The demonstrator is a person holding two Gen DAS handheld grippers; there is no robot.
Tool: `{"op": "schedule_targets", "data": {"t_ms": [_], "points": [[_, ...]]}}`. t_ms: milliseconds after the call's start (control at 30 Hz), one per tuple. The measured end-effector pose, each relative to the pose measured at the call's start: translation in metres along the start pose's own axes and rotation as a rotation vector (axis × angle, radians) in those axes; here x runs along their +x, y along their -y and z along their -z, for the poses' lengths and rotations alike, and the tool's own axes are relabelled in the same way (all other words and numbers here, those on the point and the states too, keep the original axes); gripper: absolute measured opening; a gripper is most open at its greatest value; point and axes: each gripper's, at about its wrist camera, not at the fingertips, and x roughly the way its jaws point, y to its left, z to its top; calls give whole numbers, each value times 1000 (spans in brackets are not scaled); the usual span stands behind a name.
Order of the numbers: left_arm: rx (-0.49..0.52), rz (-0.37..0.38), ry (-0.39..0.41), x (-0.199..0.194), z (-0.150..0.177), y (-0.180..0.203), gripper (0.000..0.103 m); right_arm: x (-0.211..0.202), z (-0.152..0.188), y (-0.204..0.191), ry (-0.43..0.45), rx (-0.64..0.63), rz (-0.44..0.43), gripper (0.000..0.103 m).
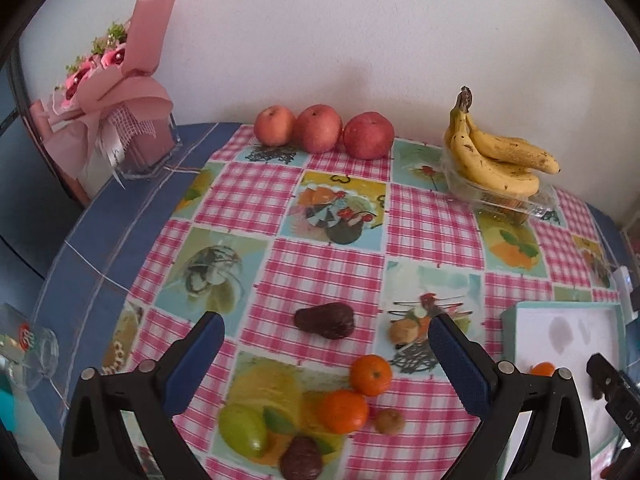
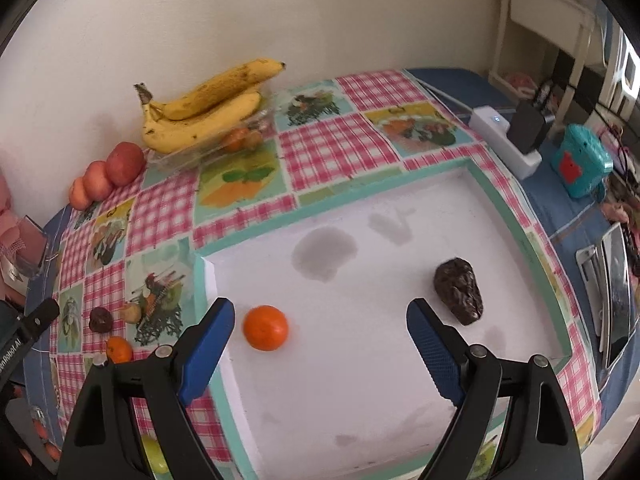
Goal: Organize fruits
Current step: 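Withdraw both open tools from the tray back toward the fruit, then grasp a green pear with the left tool while the right tool grasps a small brown fruit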
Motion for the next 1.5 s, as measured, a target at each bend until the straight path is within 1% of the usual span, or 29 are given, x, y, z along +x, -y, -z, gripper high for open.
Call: {"op": "schedule_targets", "data": {"t_ms": [67, 133, 200, 433, 533, 667, 800, 867, 933, 1000, 1033, 1067, 1100, 1133, 1167, 1200, 1267, 1300, 1367, 1400, 1433, 1500], "points": [[-21, 26, 3, -2, -2, -9, 103, 0, 1, -13, -1, -27, -18, 88], [-43, 29, 5, -4, -3, -16, 103, 3, 6, -28, -10, -72, -24, 88], [-47, 15, 9, -7, -3, -24, 103, 6, 10, -43, -14, -110, -24, 88], [-76, -51, 18, -15, -1, -58, 103, 6, 24, -90, -22, -204, -98, 88], [-81, -121, 6, -18, 1, -75, 103, 5, 30, -106, -27, -221, -134, 88], [-143, -121, 13, -25, 3, -101, 103, 6, 39, -127, -41, -257, -155, 88], [-180, -149, 24, -30, 4, -120, 103, 2, 46, -145, -45, -297, -217, 88], [-200, -138, 14, -29, 6, -126, 103, -2, 47, -153, -37, -320, -244, 88], [-234, -104, -5, -26, 7, -133, 103, -6, 47, -157, -28, -331, -263, 87], [-256, -73, -17, -24, 8, -136, 102, -8, 47, -159, -22, -332, -280, 80], [-259, -61, -20, -23, 8, -136, 99, -8, 46, -159, -22, -327, -285, 75], [-257, -44, -27, -21, 9, -135, 96, -7, 46, -159, -26, -320, -289, 75], [-256, -31, -32, -20, 9, -134, 91, -6, 47, -159, -34, -313, -290, 74], [-255, -16, -39, -18, 10, -132, 90, -4, 47, -159, -41, -313, -293, 71], [-249, 8, -55, -14, 12, -129, 90, -3, 48, -159, -49, -316, -297, 66], [-247, 25, -69, -11, 14, -126, 89, -1, 49, -160, -56, -317, -296, 64], [-248, 73, -115, -1, 22, -121, 85, 4, 51, -162, -75, -322, -298, 61], [-248, 86, -134, 3, 25, -118, 81, 8, 53, -163, -93, -324, -298, 60], [-244, 94, -168, 12, 32, -113, 77, 17, 57, -165, -128, -322, -299, 51], [-243, 95, -189, 17, 35, -111, 75, 22, 60, -166, -149, -320, -297, 51], [-245, 99, -209, 21, 39, -109, 71, 26, 62, -166, -163, -321, -294, 50], [-243, 95, -240, 30, 45, -106, 67, 34, 67, -168, -191, -328, -287, 47]]}}
